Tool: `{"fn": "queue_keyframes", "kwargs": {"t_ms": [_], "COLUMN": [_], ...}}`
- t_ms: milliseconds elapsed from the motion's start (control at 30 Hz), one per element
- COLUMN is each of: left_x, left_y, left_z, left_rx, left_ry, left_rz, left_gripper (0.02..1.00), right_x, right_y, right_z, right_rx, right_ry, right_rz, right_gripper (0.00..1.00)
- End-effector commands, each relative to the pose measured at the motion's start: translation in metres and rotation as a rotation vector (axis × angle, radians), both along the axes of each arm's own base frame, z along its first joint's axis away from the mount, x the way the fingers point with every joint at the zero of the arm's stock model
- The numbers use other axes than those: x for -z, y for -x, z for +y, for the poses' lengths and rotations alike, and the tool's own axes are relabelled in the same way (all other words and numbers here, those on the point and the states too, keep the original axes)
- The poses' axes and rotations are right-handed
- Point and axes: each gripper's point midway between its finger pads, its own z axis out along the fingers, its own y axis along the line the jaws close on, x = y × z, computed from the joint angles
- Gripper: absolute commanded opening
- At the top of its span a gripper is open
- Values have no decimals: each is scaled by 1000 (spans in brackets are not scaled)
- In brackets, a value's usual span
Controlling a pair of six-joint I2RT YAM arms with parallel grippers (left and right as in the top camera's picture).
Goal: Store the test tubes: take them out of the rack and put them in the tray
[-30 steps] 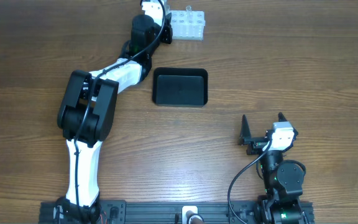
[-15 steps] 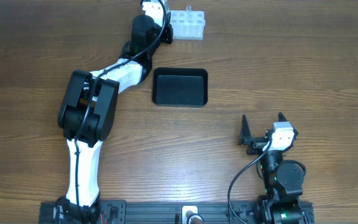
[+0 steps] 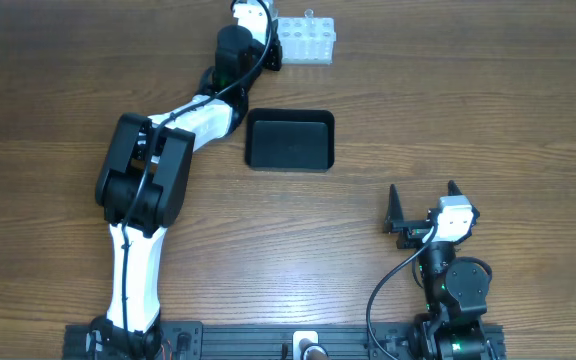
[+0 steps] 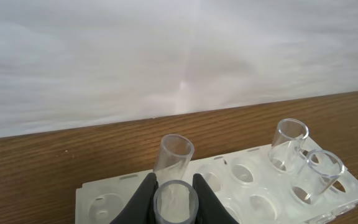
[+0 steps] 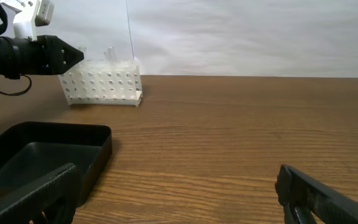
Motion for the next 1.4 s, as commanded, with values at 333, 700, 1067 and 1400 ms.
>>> {"fn": "queue_keyframes", "kwargs": {"t_ms": [333,700,1067,1400], "left_x": [-24,-78,-159,-204], "left_y": [-7,-4,13,65], "left_z": [3,10,23,28], "left_rx": [-45,-72,-83,-34], "left_ry": [-5,24,52,10], "left_rz": [-57,-138,-207,-76], "left_gripper": [40,38,38,38], "right_x": [1,1,1,1], "right_y": [0,0,0,0], "right_z": [0,0,0,0], "right_rx": [4,4,4,4], "right_ry": [-2,-2,-2,-2], "right_rz": [-1,-1,-1,-1], "right_gripper": [993,991,991,993]}}
